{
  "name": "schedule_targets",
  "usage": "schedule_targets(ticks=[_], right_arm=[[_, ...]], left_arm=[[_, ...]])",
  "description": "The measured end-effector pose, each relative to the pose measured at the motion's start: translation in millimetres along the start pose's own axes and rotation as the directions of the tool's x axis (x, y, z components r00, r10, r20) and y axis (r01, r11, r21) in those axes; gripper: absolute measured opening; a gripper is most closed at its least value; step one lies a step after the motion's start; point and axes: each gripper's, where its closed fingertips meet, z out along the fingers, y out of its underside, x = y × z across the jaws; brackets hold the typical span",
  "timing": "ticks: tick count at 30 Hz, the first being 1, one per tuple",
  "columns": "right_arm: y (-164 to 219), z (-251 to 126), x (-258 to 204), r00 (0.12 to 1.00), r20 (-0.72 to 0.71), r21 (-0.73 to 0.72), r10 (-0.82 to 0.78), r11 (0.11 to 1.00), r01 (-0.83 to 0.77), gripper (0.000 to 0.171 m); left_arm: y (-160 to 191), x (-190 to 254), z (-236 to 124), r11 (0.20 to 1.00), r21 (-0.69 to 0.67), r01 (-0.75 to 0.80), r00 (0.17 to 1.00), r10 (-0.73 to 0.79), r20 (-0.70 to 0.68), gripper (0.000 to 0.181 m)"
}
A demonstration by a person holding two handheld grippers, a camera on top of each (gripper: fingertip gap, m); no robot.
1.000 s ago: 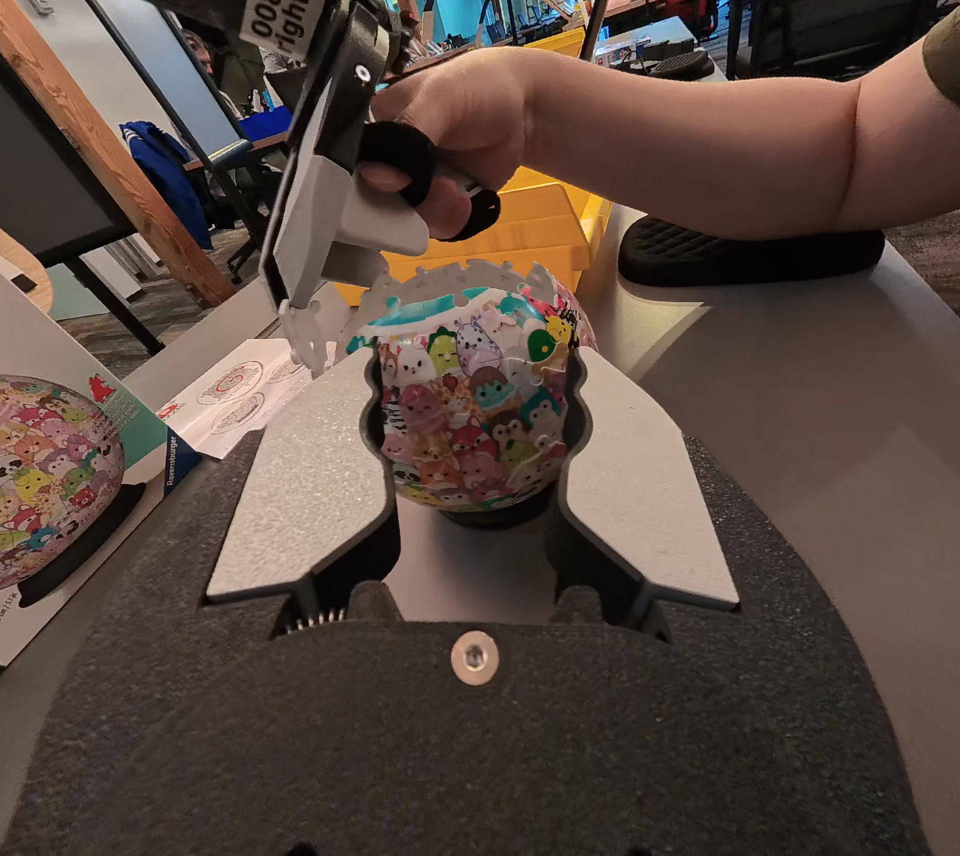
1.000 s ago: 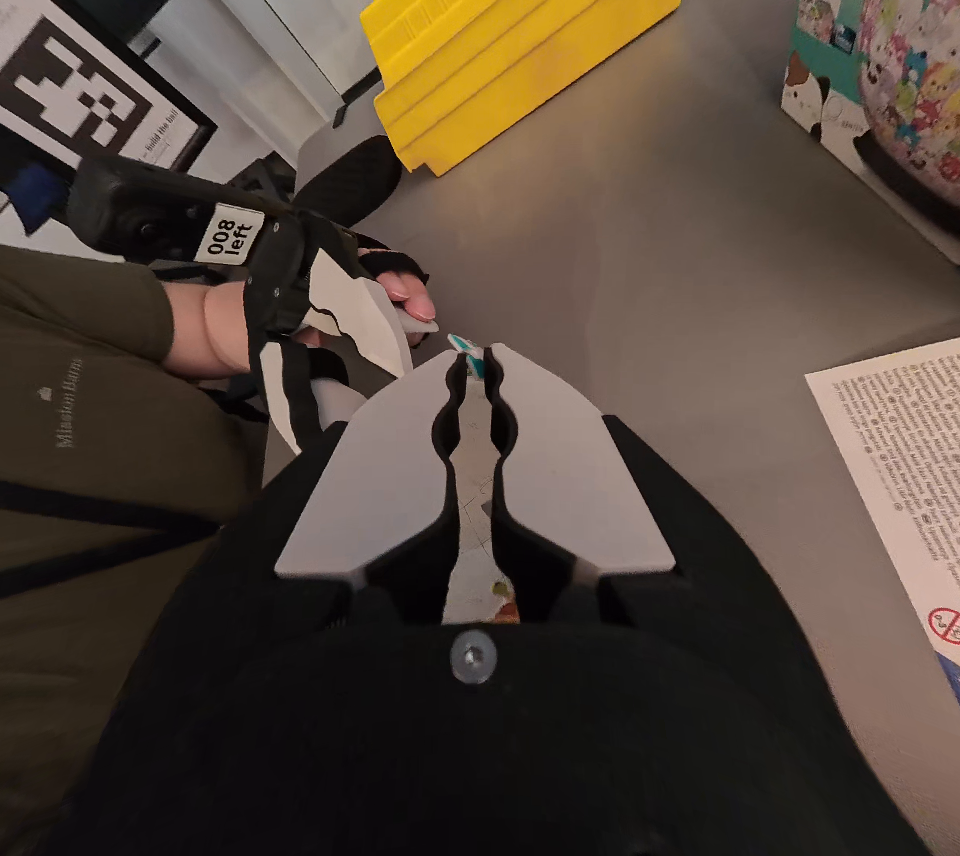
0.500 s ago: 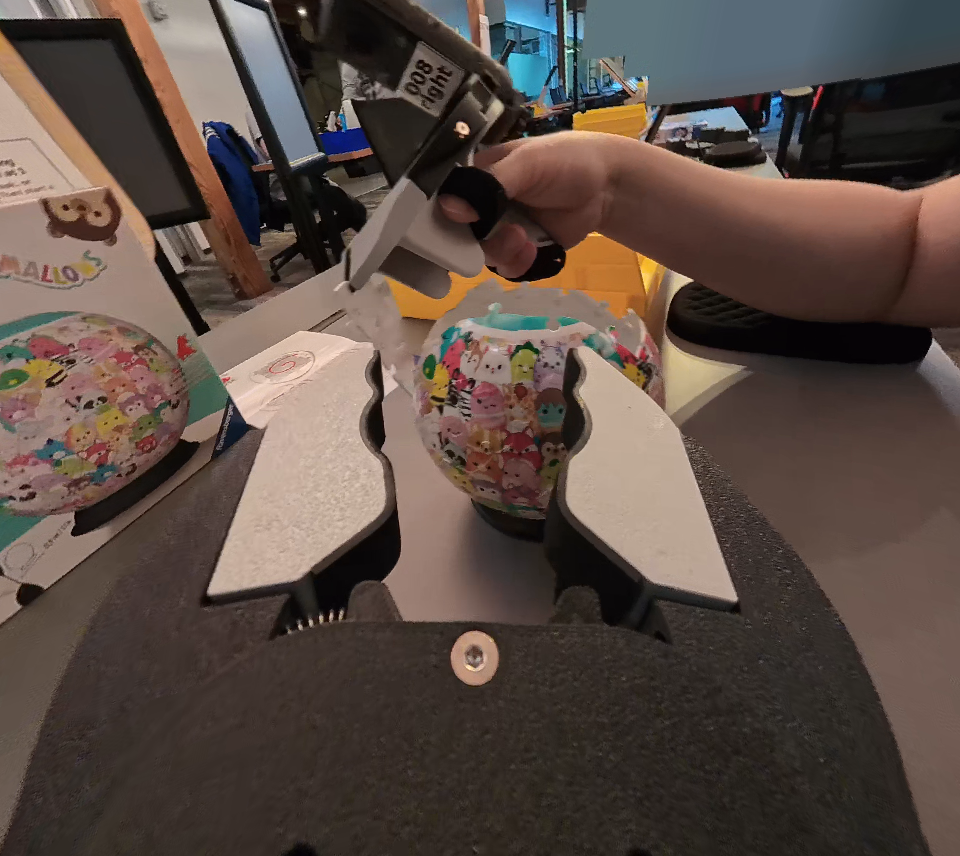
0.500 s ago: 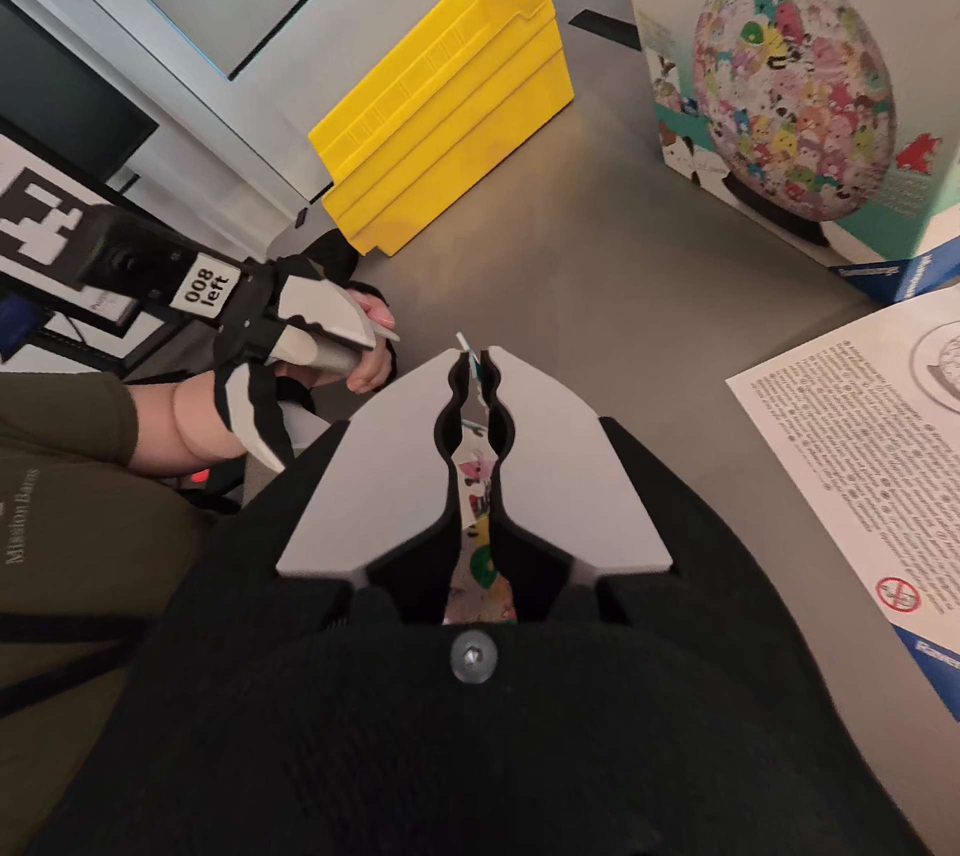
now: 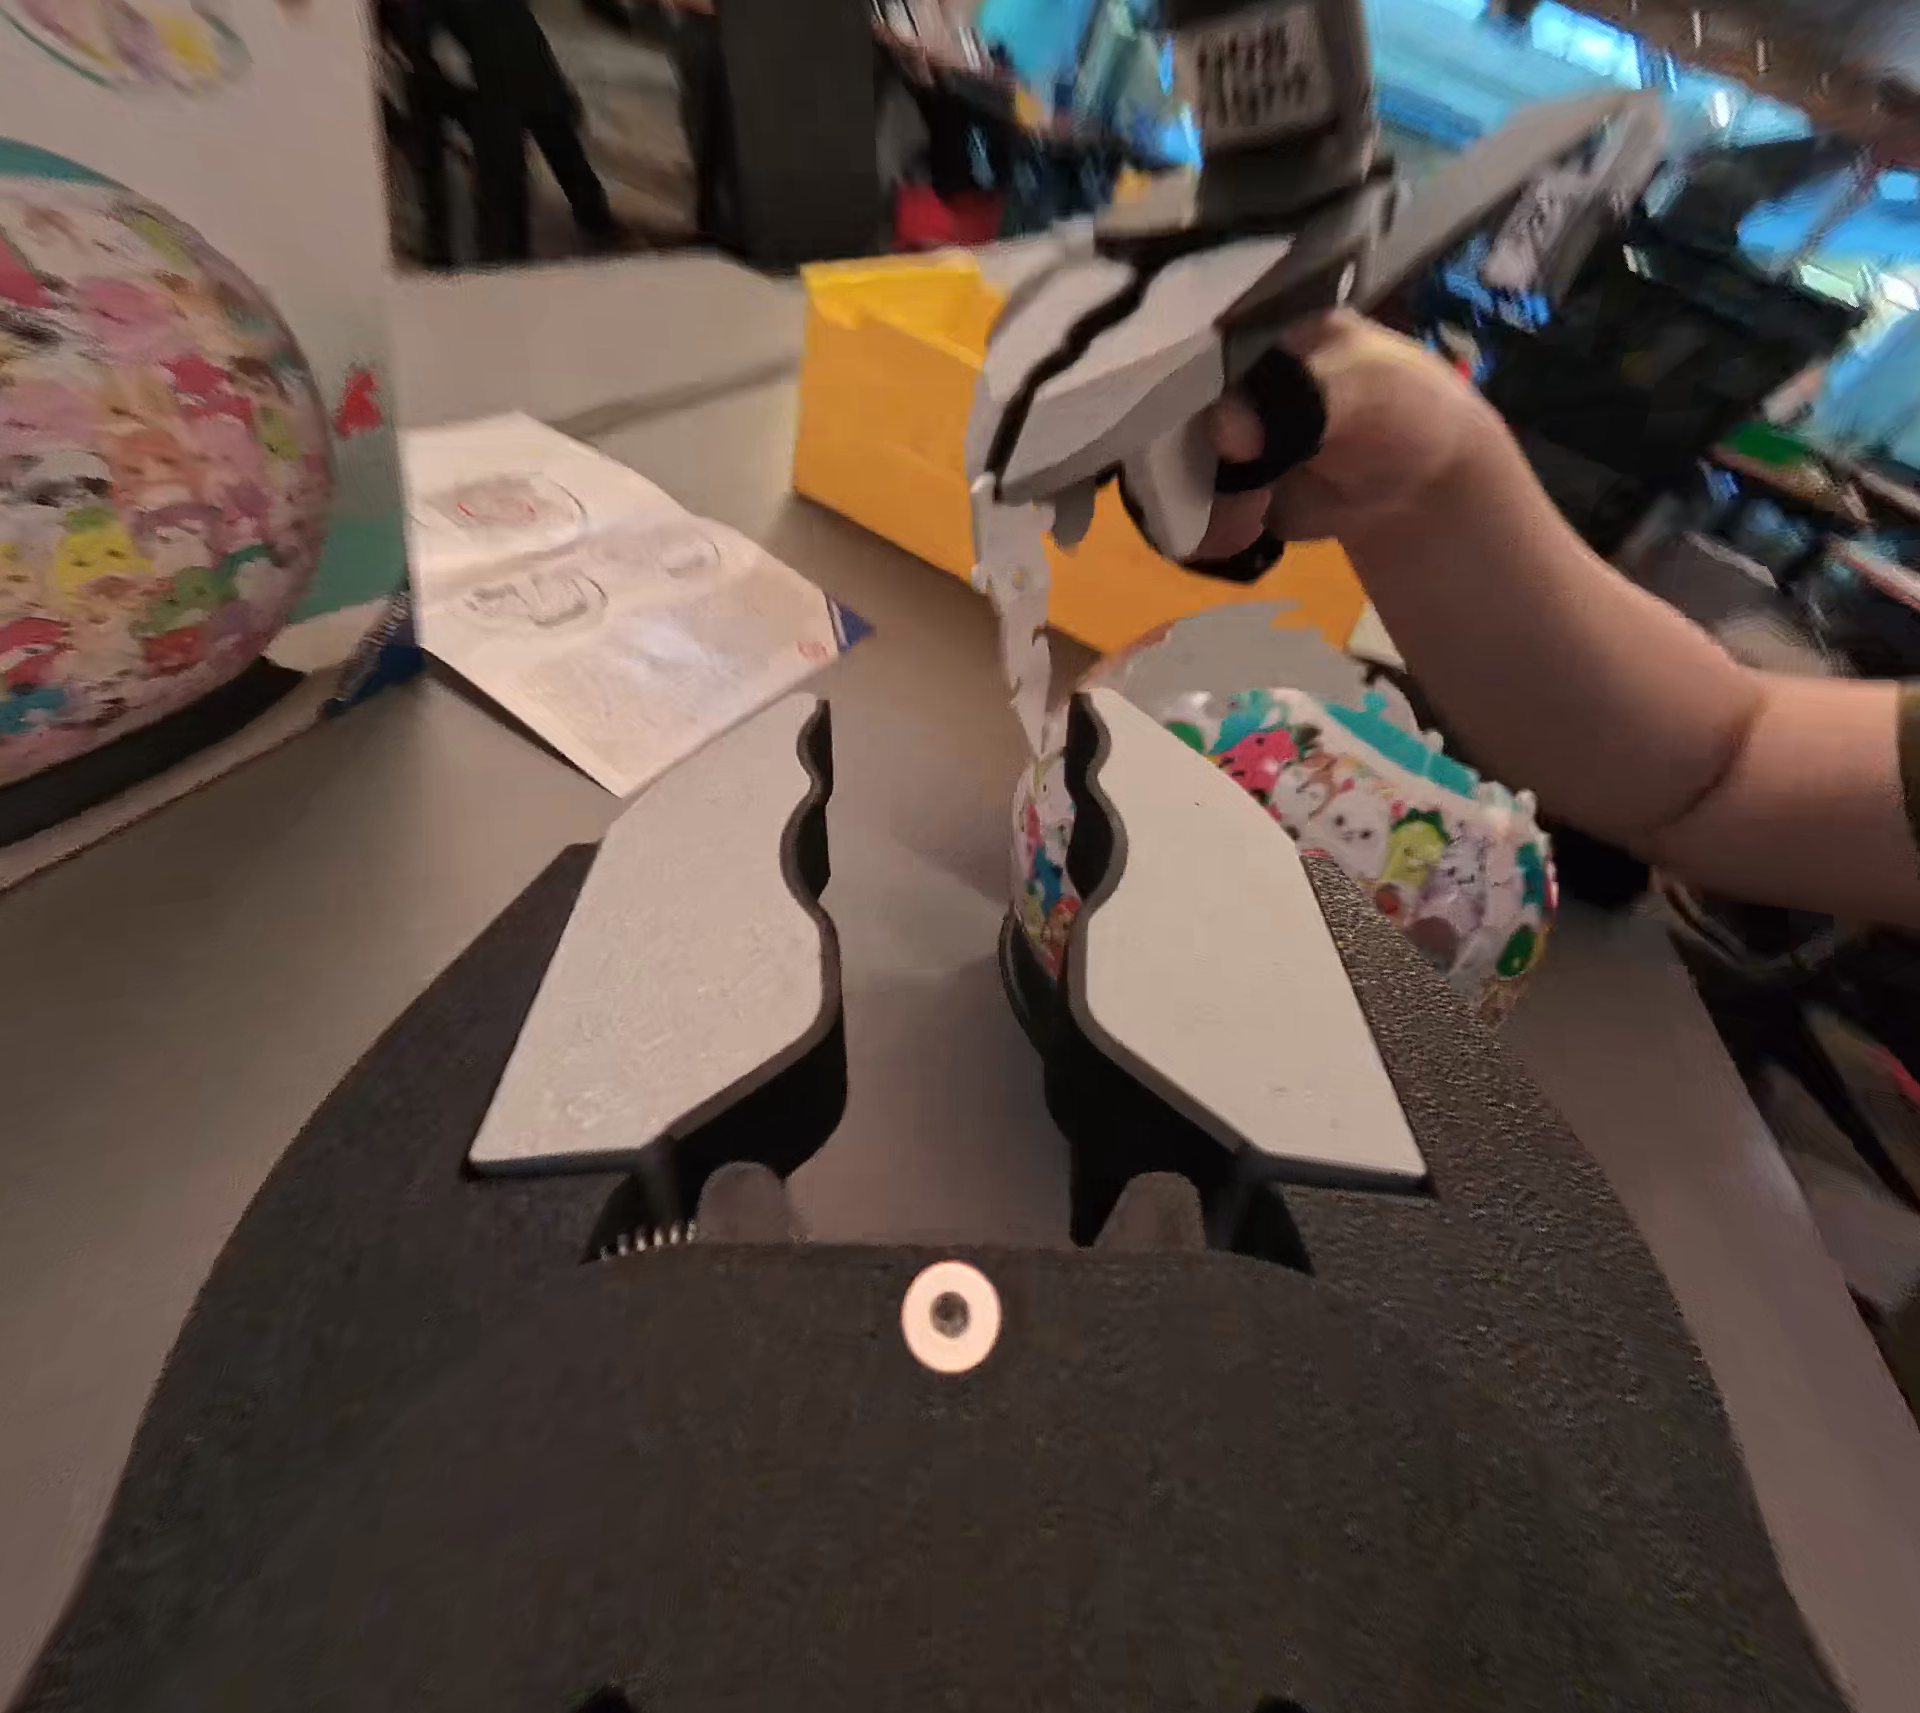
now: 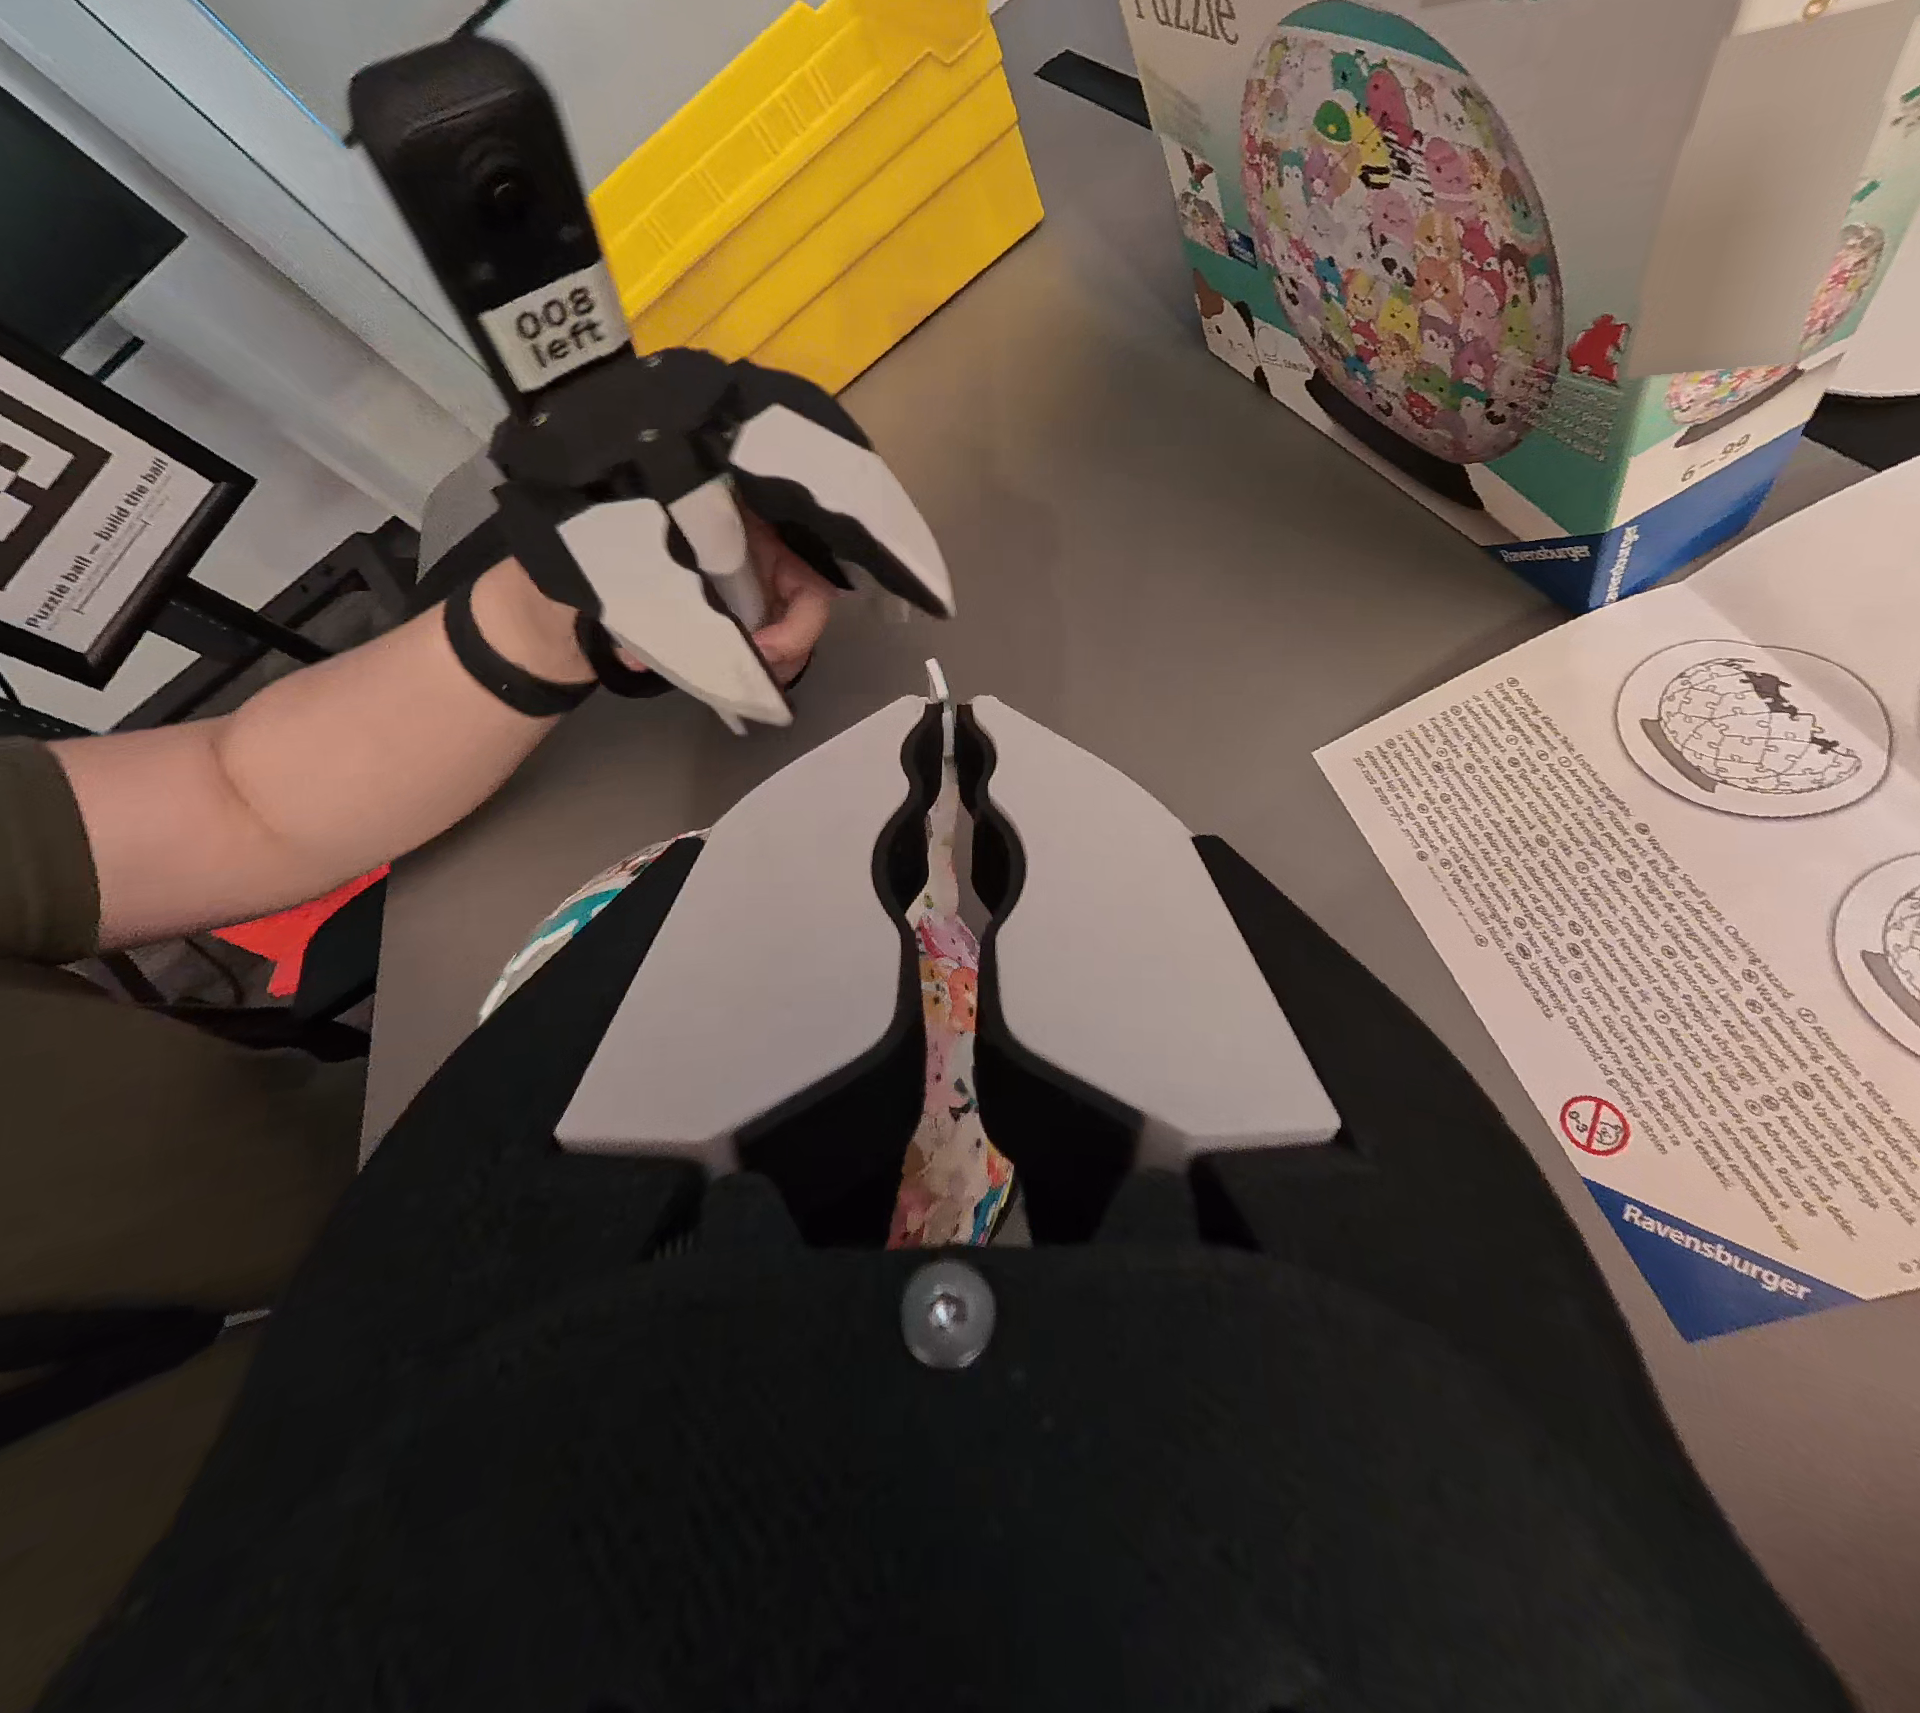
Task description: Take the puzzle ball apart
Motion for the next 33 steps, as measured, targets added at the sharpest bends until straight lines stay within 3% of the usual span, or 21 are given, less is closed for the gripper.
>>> schedule_targets(ticks=[3,7,14,16,22,30,33], right_arm=[[0,-2,0,1.000,-0.020,-0.005,-0.015,1.000,0.015,0.003],[0,-2,0,0.999,-0.033,-0.006,-0.025,1.000,0.025,0.003],[0,-2,2,0.998,-0.044,-0.009,-0.034,0.999,0.034,0.003],[0,-2,3,0.998,-0.054,-0.010,-0.041,0.999,0.040,0.003],[-5,-1,10,0.989,-0.123,0.020,-0.081,0.996,0.084,0.003],[-3,2,21,0.992,-0.129,0.053,0.008,0.999,-0.001,0.004],[-3,1,22,0.991,-0.132,0.061,0.016,0.998,-0.008,0.009]], left_arm=[[6,3,23,0.994,-0.107,-0.005,0.994,-0.006,-0.105,0.040],[-9,9,39,0.999,-0.043,0.018,0.977,-0.027,-0.213,0.025],[12,15,53,0.988,-0.145,-0.044,0.959,0.001,-0.282,0.025],[19,18,54,0.984,-0.170,-0.054,0.948,-0.003,-0.319,0.008],[14,12,57,0.990,-0.135,0.029,0.941,-0.073,-0.330,0.004],[16,10,59,0.933,-0.184,0.310,0.840,-0.359,-0.406,0.002],[17,9,59,0.940,-0.171,0.294,0.849,-0.340,-0.406,0.002]])
